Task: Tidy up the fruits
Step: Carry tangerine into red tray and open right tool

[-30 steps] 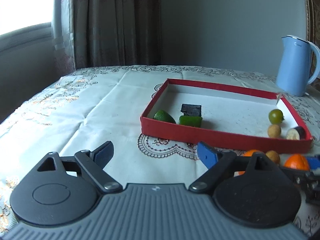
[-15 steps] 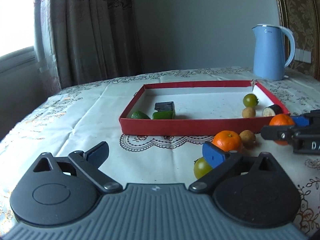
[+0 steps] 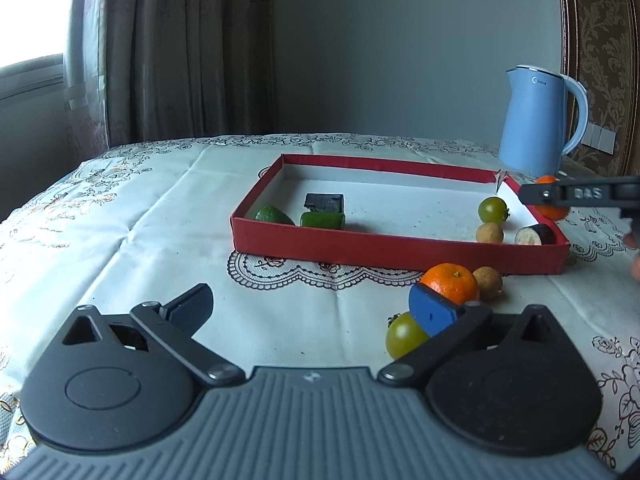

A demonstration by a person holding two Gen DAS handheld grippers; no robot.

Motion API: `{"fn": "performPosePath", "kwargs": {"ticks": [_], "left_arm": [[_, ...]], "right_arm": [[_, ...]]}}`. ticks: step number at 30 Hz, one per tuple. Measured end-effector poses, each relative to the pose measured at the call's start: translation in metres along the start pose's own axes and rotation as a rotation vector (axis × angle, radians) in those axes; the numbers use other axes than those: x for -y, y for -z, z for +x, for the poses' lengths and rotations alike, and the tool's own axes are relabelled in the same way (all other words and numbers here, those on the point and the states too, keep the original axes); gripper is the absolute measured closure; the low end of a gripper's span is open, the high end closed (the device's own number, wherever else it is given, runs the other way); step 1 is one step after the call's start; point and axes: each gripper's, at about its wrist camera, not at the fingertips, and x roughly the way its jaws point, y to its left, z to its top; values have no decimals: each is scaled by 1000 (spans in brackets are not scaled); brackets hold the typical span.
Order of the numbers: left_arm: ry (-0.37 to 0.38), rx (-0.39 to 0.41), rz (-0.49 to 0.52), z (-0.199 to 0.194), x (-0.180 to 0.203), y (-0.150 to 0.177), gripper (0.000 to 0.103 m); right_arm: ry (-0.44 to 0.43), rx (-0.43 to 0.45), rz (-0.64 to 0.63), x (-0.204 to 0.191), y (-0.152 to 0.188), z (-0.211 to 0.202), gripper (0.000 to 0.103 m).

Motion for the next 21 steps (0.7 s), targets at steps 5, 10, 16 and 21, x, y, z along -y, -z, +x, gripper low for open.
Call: {"fn": "performPosePath", "kwargs": {"ticks": [5, 10, 16, 21], "left_arm": [[1, -2, -4, 0, 0, 0, 0], [2, -2, -5, 0, 0, 0, 0], [1, -4, -11, 0, -1, 0, 0], [5, -4, -9, 0, -1, 0, 0]], "right_arm": [[-2, -32, 1, 2, -2, 15, 59], [-26, -34, -77, -22, -15, 26, 59], [-30, -96, -160, -52, -21, 61, 59], [1, -159, -182, -59, -18, 85, 60]]}}
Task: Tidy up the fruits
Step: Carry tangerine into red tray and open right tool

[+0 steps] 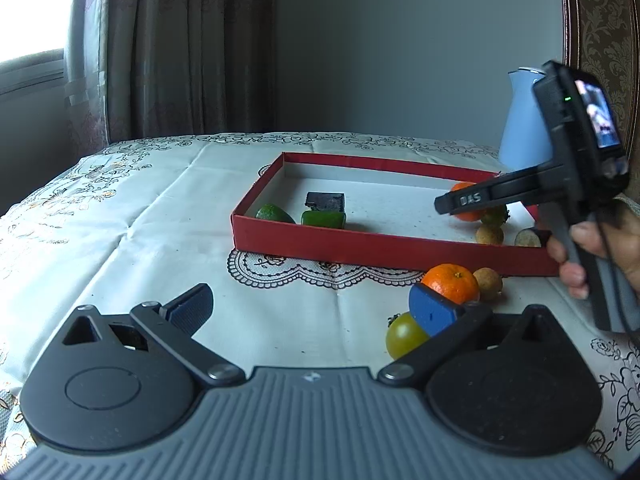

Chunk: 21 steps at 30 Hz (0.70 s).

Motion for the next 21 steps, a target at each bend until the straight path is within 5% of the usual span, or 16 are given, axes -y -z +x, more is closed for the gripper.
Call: {"fn": "performPosePath", "kwargs": {"ticks": [17, 21], "left_arm": [[-4, -7, -15, 1, -1, 0, 0], [-7, -9, -22, 2, -2, 0, 0]], "right_arm": [[-13, -23, -41, -11, 1, 6, 60], [-50, 9, 14, -3, 3, -12, 36]]}}
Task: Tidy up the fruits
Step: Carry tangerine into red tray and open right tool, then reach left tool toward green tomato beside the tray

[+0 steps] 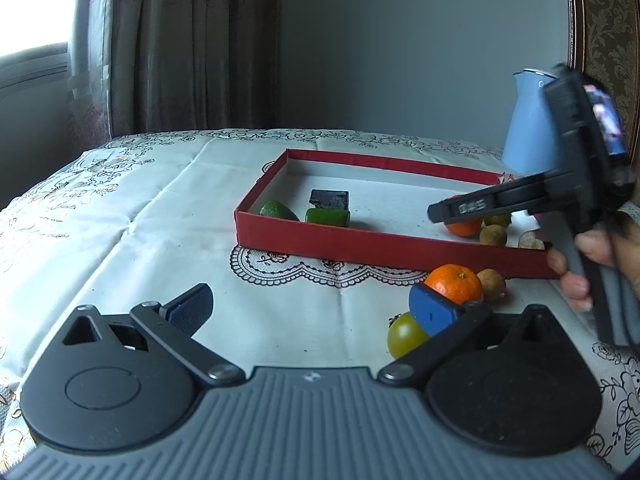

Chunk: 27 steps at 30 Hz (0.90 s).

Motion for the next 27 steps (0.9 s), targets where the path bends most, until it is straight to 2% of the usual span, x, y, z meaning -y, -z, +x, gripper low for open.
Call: {"fn": "performPosePath", "kwargs": {"ticks": [4, 9, 12, 13, 15, 21, 27], "left_arm": [[-5, 0, -3, 0, -1, 0, 0], [-10, 0, -3, 0, -1, 1, 0], [-16, -1, -6, 0, -1, 1, 0], [-16, -2, -7, 0, -1, 1, 0], [-19, -2, -9, 0, -1, 0, 0], [-42, 23, 32, -13, 5, 1, 0], [20, 58, 83, -31, 20, -4, 0]], "right_arm": [[4, 85, 51, 11, 12, -36, 26], [-44, 147, 145, 29, 38, -76, 24], [-39, 189, 179, 37, 54, -93, 23], [-39, 203, 189, 40, 59, -99, 18], [-36, 220, 198, 43, 68, -107, 15], [16, 240, 198, 47, 78, -114, 15], [11, 210, 191, 45, 79, -109, 15]]}}
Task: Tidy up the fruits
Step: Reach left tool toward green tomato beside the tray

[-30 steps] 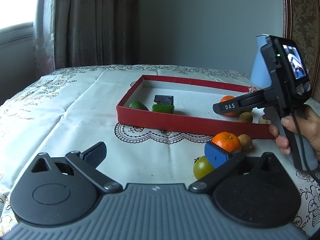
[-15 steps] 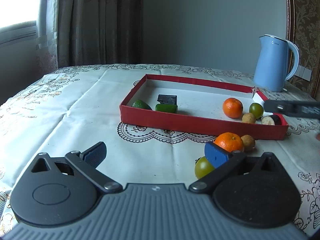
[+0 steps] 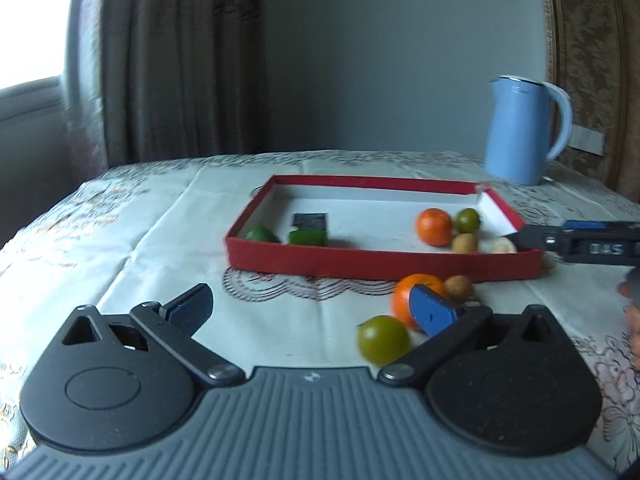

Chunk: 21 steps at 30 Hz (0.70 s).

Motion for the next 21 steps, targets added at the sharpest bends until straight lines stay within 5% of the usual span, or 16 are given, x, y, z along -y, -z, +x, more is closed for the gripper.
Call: {"fn": "performPosePath", "kwargs": {"ticks": [9, 12, 21], "left_arm": [[21, -52, 59, 14, 17, 2, 1], [27, -88, 74, 20, 17, 3, 20], [47, -116, 110, 30, 26, 7, 29]], "right_arm": [[14, -1, -6, -1, 1, -1, 15], [20, -12, -5, -1, 1, 1, 15], [24, -21, -4, -1, 2, 2, 15]]}}
